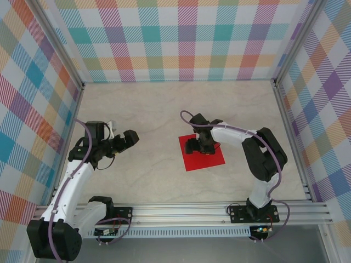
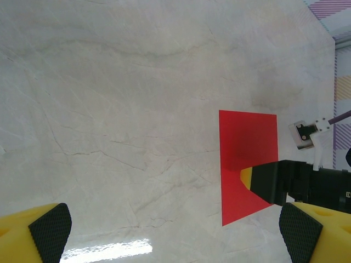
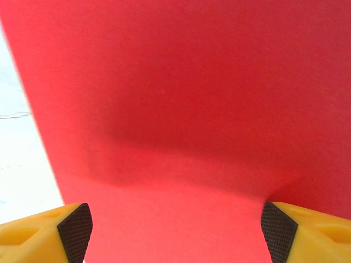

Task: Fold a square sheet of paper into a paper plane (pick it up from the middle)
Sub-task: Move the square sheet of paper to the center of the table.

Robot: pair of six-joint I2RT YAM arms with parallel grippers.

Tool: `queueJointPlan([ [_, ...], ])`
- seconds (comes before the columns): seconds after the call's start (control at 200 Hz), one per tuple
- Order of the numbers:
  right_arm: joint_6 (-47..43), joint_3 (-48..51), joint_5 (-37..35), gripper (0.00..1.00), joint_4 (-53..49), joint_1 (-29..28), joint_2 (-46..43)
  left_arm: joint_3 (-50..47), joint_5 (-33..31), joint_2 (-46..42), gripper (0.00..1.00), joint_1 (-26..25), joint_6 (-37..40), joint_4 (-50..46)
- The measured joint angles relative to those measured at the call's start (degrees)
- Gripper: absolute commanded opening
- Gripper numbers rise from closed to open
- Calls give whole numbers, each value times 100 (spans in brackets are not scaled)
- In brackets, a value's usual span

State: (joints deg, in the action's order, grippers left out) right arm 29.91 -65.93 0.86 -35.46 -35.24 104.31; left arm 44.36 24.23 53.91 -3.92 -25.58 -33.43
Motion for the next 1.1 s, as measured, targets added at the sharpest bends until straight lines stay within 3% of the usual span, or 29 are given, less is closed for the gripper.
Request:
queueJointPlan([
  [0.315, 437, 734, 46, 83, 184, 658, -485, -605, 533, 168, 100, -98, -431, 756],
  [0.65, 1609, 1390, 160, 82, 1139, 505, -975, -673, 350, 938, 100, -994, -824, 1397],
  [0.86, 1495, 1123, 372, 86, 686, 245, -968, -586, 72, 1541, 100, -1615, -962, 1733],
  [1.035, 1193, 483, -170, 89, -85, 212, -1117, -514, -61, 1814, 100, -1744, -981, 1956],
  [1.1, 1117, 227, -378, 99, -319, 190, -1115, -514, -122, 1814, 100, -1744, -1001, 2074],
])
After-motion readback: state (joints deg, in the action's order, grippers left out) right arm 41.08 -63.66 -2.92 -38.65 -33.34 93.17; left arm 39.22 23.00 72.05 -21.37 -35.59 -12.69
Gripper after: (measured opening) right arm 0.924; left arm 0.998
